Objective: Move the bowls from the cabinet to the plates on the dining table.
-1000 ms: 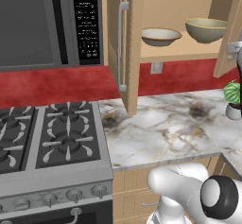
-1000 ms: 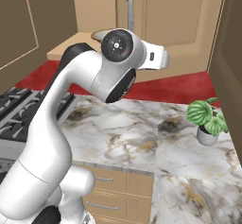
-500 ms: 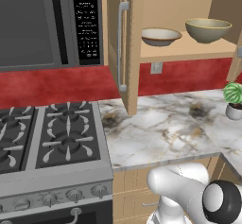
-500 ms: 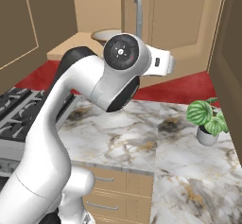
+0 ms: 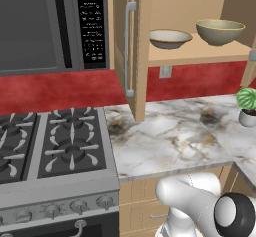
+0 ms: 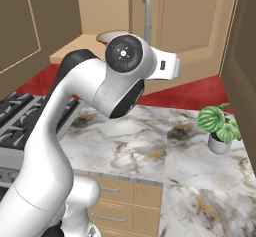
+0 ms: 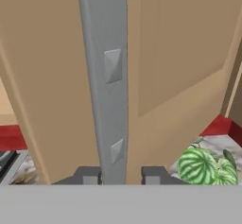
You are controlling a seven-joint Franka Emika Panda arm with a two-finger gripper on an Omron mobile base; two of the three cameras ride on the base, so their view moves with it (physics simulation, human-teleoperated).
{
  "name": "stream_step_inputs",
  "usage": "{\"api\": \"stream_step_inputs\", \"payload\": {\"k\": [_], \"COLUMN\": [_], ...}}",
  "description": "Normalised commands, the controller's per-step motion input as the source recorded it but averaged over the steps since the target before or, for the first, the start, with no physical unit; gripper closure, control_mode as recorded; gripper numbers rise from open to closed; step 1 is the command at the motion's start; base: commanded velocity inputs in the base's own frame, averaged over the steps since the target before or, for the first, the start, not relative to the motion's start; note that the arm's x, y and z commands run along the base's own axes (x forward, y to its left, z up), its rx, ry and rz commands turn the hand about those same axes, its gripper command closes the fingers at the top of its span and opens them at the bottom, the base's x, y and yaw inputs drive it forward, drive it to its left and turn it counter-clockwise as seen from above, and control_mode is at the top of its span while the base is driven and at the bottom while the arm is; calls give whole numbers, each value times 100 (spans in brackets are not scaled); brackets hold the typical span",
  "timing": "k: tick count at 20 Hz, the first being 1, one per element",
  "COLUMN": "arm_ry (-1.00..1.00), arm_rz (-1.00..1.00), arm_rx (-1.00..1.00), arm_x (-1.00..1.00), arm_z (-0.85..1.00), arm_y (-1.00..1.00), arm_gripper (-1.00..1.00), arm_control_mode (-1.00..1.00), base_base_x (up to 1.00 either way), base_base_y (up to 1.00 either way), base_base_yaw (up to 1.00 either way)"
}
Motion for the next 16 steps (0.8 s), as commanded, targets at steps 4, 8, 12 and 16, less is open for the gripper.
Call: {"api": "stream_step_inputs", "payload": {"k": [4, 8, 12, 16], "arm_ry": [0, -1, -1, 0], "arm_rz": [0, 0, 0, 0], "arm_rx": [0, 0, 0, 0], "arm_x": [-3, -46, -67, -61], "arm_z": [0, 17, 35, 36], "arm_y": [0, 19, 37, 59], "arm_gripper": [-100, -100, -100, -100], "arm_control_mode": [-100, -100, -100, -100], "base_base_x": [0, 0, 0, 0], "base_base_y": [0, 0, 0, 0], "base_base_yaw": [0, 0, 0, 0]}}
